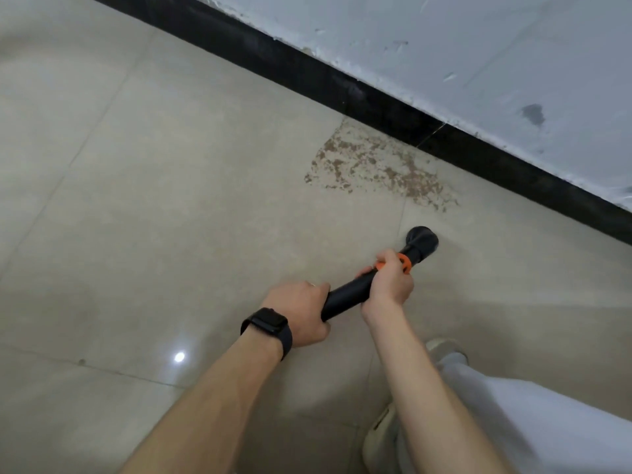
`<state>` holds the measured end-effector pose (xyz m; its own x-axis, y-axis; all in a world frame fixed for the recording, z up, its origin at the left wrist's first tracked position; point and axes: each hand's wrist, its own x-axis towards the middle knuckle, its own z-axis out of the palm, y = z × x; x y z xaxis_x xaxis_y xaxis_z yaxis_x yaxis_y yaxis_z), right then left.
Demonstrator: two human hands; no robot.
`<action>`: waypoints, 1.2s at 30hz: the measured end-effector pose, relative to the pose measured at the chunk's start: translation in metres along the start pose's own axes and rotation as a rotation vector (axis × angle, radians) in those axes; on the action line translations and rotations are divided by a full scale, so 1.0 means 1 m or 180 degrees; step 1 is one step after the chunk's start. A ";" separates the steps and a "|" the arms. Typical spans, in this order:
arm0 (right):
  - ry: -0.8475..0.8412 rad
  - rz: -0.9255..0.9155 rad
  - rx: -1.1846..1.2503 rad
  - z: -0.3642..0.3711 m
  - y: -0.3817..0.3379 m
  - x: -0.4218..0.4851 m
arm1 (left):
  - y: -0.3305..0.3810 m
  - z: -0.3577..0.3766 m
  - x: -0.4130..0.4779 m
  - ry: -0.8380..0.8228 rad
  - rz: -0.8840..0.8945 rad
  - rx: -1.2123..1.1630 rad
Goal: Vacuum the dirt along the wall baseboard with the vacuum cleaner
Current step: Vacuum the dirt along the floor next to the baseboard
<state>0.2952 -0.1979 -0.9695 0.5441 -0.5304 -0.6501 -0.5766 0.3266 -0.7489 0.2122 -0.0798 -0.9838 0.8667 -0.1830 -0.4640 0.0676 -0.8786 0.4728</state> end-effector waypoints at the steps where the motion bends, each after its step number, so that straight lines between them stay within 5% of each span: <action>1: -0.0070 0.0016 -0.0038 0.008 0.004 -0.004 | -0.008 -0.001 -0.002 0.0013 -0.0054 -0.0025; 17: -0.1221 0.0180 -0.0905 0.103 0.080 -0.100 | -0.109 -0.014 -0.092 0.0468 -0.1526 -0.0513; 36: -0.1639 0.0206 -0.0743 0.131 0.043 -0.070 | -0.088 -0.034 -0.044 0.0760 -0.1724 -0.0254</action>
<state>0.3116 -0.0443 -0.9732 0.6964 -0.0461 -0.7162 -0.7062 0.1332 -0.6953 0.1854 0.0207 -0.9795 0.7851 0.3941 -0.4779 0.5598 -0.7817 0.2750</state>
